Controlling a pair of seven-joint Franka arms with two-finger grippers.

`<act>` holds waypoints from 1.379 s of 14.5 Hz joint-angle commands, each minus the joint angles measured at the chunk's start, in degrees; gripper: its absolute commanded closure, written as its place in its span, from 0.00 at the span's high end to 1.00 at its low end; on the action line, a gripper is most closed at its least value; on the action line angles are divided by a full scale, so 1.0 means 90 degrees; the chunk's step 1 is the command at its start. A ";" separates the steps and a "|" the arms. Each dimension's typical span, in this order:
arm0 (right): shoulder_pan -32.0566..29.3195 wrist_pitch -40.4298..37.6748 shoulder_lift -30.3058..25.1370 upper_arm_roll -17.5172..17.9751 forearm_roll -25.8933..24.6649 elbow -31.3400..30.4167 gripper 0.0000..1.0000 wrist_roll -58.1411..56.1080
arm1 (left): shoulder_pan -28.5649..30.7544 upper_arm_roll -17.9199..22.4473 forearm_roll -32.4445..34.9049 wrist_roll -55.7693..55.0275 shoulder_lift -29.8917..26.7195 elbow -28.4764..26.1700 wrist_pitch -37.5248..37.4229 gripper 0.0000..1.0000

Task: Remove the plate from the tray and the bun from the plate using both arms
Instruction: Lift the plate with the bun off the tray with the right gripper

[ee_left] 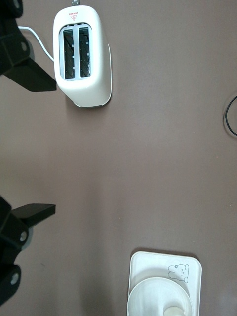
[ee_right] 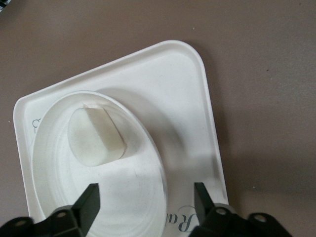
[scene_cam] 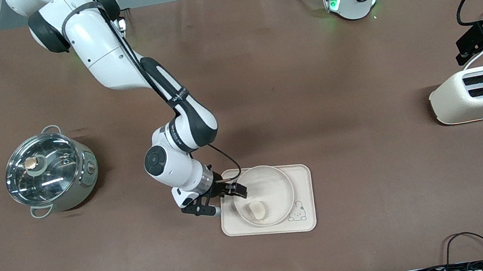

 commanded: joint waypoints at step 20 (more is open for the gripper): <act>-0.0056 0.0034 0.0086 0.0019 -0.0094 -0.0120 0.00 -0.0945 | 0.0041 0.0013 -0.0129 0.0104 0.0036 0.0090 -0.0003 1.00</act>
